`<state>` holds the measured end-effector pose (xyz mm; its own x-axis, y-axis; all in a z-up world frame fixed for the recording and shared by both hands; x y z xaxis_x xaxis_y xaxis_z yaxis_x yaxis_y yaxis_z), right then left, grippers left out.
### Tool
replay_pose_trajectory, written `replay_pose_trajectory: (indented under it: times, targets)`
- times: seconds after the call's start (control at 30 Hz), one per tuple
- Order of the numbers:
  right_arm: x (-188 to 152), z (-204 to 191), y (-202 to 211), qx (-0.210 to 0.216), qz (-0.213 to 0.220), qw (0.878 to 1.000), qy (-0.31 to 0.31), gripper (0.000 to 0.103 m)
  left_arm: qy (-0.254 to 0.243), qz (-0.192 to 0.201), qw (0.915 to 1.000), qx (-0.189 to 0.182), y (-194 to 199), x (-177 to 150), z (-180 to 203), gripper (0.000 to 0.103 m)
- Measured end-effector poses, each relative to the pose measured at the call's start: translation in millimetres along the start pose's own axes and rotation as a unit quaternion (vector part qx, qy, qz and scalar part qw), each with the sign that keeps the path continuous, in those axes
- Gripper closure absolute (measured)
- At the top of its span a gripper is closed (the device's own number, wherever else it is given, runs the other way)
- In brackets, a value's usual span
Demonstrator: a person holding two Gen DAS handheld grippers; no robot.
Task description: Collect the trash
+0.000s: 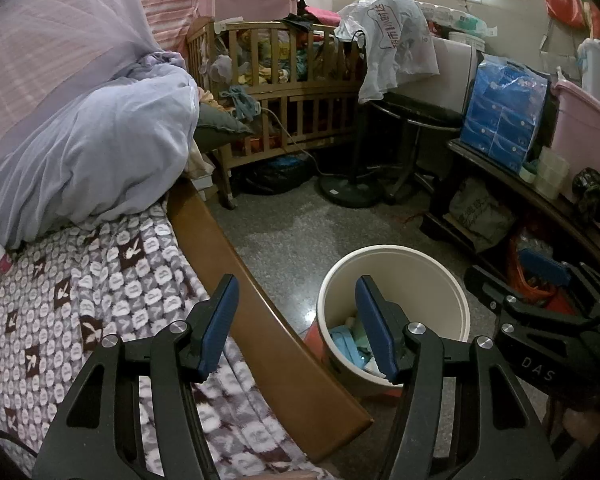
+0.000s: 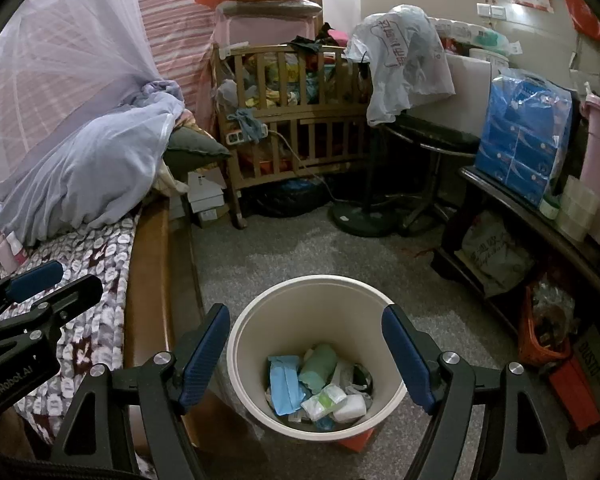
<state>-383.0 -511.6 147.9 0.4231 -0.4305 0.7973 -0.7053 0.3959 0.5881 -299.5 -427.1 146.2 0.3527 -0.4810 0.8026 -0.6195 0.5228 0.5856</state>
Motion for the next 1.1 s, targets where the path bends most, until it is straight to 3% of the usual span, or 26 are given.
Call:
replay_pose_trajectory:
  times: [1.1]
  targets:
    - [-15, 8, -1, -0.008, -0.008, 1.0, -0.007, 0.026, -0.012, -0.013, 0.9998, -0.01, -7, -6, 4, 0.044]
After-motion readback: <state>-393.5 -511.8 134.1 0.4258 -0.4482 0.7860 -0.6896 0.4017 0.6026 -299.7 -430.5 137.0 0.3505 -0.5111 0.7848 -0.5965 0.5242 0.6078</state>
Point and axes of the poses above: each gripper's, at about its wrist camera, not at the fingertips, and y roughly against the way its jaws point, z to its right, x to its top, the point moved 6 cm from there along -y, roughly the way its jaws point, and after that the axes turned 14 degrees about x, right-handed, at the moved point
